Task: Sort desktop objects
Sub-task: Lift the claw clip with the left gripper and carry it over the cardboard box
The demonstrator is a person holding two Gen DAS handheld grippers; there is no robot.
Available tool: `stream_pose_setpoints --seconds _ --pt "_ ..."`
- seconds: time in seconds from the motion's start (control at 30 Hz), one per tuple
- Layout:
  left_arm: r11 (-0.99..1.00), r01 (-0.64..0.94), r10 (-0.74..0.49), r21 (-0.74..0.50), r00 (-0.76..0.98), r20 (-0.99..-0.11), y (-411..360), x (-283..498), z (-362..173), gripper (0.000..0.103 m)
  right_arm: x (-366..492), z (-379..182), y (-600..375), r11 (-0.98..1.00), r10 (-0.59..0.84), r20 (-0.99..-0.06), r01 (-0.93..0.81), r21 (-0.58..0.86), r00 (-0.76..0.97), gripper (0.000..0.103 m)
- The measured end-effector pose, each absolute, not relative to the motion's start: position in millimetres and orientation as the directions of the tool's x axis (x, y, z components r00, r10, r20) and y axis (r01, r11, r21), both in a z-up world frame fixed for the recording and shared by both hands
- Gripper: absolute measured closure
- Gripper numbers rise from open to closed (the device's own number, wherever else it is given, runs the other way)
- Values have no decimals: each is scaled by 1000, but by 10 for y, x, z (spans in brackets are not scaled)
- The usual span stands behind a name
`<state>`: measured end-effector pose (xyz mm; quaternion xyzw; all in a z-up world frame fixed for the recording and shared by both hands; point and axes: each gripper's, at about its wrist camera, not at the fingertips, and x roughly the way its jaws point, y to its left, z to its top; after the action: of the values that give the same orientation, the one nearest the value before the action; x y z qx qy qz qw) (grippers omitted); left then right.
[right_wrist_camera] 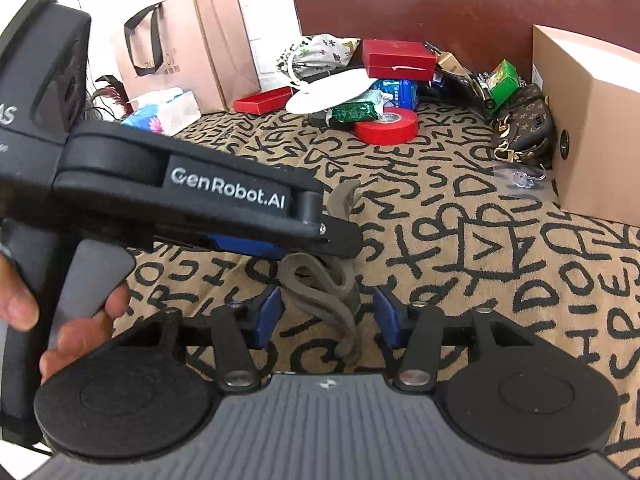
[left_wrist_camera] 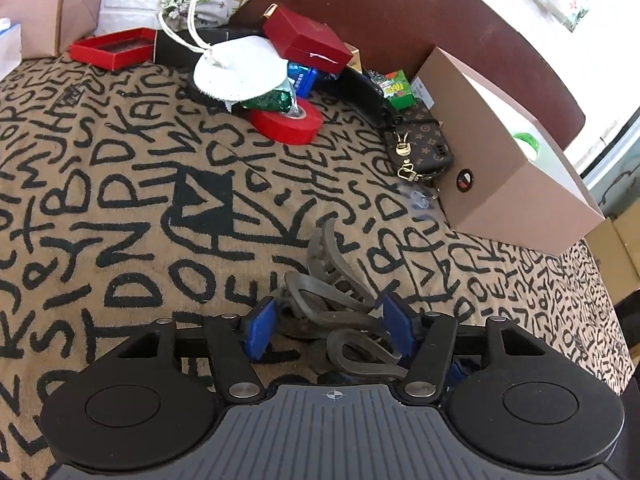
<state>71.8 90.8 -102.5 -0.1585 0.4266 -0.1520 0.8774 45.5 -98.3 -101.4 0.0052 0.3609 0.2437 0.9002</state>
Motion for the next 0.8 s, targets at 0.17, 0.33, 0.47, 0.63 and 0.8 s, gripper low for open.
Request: stream_pose_setpoints --seconds 0.17,0.33,0.47,0.63,0.8 --pt "902 129 -406 -412 579 -707 922 741 -1053 35 494 -1040 -947 880 440 -656 -440 179 613 51" --pt "903 137 -407 -408 581 -705 922 748 -1060 29 507 -1034 -944 880 442 -656 -440 182 612 56" --pt "905 142 -405 -402 579 -707 867 734 -1051 40 510 -1037 -959 884 436 -659 -428 187 612 60" --pt "900 182 -426 -396 558 -712 723 694 -970 55 465 -1004 -1046 881 450 -657 -422 215 605 73" --pt "891 228 -448 -392 578 -682 498 667 -786 54 393 -884 -1221 889 442 -637 -401 220 631 73"
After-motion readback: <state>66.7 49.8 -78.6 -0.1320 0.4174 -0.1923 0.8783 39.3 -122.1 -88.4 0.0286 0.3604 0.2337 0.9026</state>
